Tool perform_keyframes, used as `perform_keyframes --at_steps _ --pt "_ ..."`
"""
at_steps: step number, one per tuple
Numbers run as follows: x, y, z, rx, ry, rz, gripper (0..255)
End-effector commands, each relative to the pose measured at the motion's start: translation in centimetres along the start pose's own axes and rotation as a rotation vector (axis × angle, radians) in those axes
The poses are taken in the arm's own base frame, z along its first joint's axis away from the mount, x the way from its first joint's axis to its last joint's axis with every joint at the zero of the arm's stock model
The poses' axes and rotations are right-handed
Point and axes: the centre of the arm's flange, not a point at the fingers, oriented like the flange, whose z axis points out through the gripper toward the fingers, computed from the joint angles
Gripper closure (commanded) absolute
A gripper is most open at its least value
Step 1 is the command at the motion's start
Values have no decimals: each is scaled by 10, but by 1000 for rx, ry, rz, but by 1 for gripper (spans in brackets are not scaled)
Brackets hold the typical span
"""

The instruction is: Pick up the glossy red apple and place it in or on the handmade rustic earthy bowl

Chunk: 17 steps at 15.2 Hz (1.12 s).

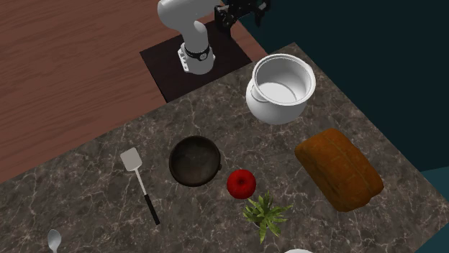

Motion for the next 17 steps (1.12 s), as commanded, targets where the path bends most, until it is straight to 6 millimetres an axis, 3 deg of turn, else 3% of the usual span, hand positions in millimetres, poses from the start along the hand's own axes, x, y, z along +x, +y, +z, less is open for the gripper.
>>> perform_keyframes --at_steps 1,17 --pt "0 0 0 0 0 0 0" --pt "151 97 80 -51 90 -114 0"
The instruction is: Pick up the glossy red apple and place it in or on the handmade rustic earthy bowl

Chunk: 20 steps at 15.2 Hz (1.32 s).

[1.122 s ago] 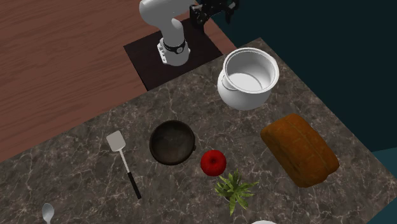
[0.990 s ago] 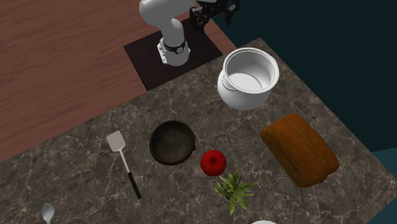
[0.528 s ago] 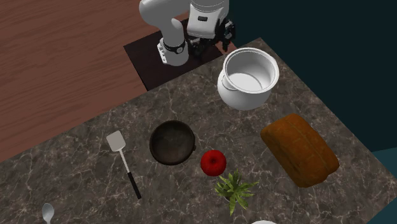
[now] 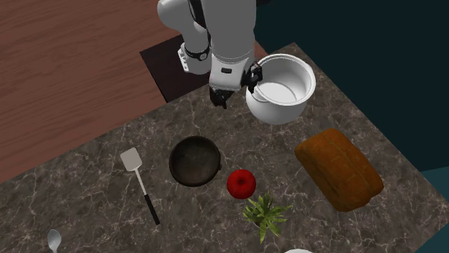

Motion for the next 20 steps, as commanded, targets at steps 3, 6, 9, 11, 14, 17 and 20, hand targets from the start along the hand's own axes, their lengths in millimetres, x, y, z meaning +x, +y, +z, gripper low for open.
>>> perform_keyframes --at_steps 3,6,9,11,14,17,20 --pt "37 25 24 -14 24 -30 0" --pt "65 44 40 -23 40 -51 0" --pt "94 62 55 -33 57 -72 0" --pt "113 74 64 -39 68 -86 0" --pt "143 91 78 -48 85 -108 0" --pt "163 102 87 -55 97 -122 0" --pt "165 103 103 -55 97 -122 0"
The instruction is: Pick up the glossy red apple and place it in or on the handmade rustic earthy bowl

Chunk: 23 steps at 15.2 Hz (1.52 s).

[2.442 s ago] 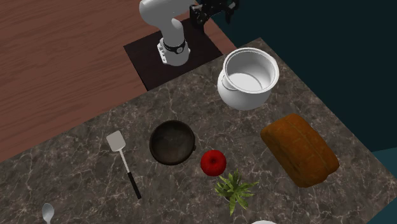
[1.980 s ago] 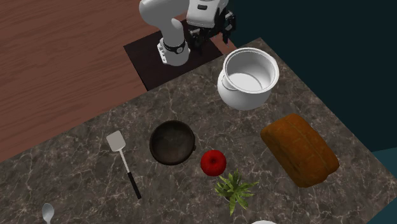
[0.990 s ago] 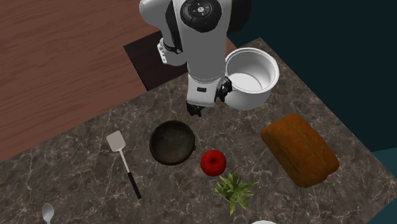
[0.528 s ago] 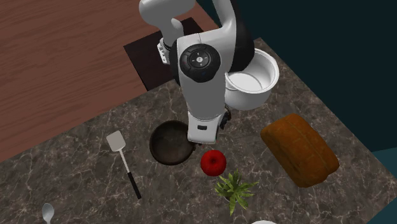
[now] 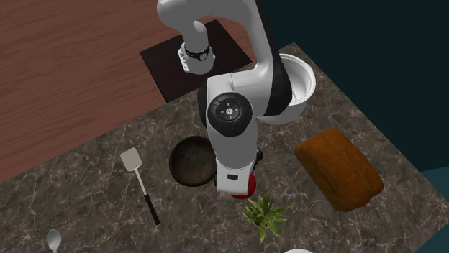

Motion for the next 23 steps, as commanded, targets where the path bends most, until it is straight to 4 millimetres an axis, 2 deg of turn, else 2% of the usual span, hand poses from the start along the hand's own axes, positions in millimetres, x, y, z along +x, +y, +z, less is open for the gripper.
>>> perform_keyframes --at_steps 1,4,12,13,22,23 --pt "1 1 10 0 1 -1 0" --pt "1 1 29 0 1 -1 0" --pt "1 1 29 0 1 -1 0" --pt "1 1 29 0 1 -1 255" --pt "1 1 29 0 1 -1 255" --pt "2 1 24 0 1 -1 255"
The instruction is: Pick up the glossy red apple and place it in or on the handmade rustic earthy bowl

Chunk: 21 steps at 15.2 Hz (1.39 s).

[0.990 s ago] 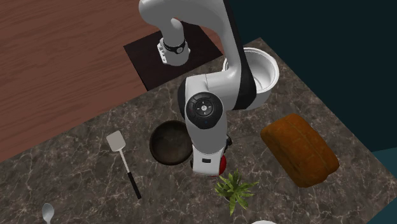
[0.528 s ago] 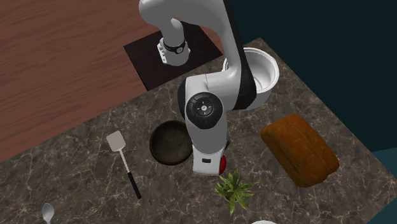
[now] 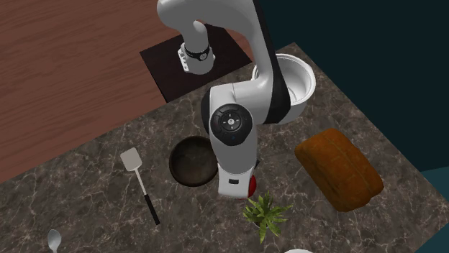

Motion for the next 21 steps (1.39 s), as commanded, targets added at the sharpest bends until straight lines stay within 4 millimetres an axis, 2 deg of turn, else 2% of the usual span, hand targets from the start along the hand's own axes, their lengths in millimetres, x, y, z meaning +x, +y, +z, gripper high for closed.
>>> perform_keyframes --at_steps 1,21 --pt "1 0 -8 0 0 0 255" --pt "19 -1 -112 0 0 0 255"
